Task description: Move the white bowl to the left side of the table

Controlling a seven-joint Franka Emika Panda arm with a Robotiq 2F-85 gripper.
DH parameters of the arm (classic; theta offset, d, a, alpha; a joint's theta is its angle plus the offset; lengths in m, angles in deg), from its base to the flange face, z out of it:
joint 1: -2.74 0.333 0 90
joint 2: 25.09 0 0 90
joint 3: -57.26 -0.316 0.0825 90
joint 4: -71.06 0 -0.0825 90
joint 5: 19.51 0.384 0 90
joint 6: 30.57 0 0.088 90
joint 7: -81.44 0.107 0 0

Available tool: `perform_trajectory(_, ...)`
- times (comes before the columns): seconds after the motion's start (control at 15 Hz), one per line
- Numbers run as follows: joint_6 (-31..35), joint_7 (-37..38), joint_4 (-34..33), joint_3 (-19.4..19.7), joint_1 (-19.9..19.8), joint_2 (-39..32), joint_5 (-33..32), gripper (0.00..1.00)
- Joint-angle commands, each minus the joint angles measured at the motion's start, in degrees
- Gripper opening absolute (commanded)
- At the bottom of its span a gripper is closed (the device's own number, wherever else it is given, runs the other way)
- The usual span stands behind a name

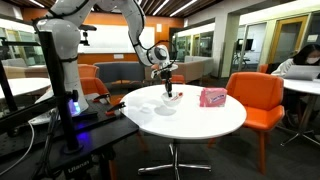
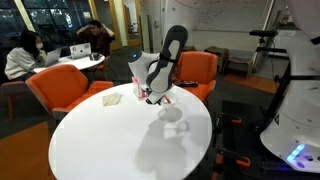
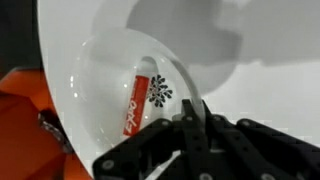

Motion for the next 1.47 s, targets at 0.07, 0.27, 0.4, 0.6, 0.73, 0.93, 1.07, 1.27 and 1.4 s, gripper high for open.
perform_trajectory(0.07,-2.09,4.05,1.08,0.47,6.48,1.25,-3.79,0.02)
perform_trajectory(0.27,-2.64,4.01,0.55,-1.54,8.05,0.30,-4.33,0.02)
perform_trajectory(0.4,-3.56,3.50,0.18,-2.66,8.46,-0.28,-3.86,0.02)
perform_trajectory(0.6,-3.97,4.30,-0.23,-2.73,9.61,-1.61,-4.87,0.02)
perform_trajectory(0.73,-4.83,3.97,-0.58,-2.92,9.72,-2.44,-5.19,0.02)
perform_trajectory(0.93,-4.78,2.56,-0.71,-4.03,8.66,-3.16,-4.34,0.02)
perform_trajectory(1.07,-3.95,2.75,-0.84,-3.76,8.85,-3.64,-4.70,0.02)
perform_trajectory(1.27,-2.98,3.26,-0.83,-3.32,9.19,-3.70,-5.43,0.13)
perform_trajectory(1.4,-2.90,2.63,-0.84,-3.66,8.77,-3.37,-5.55,0.37)
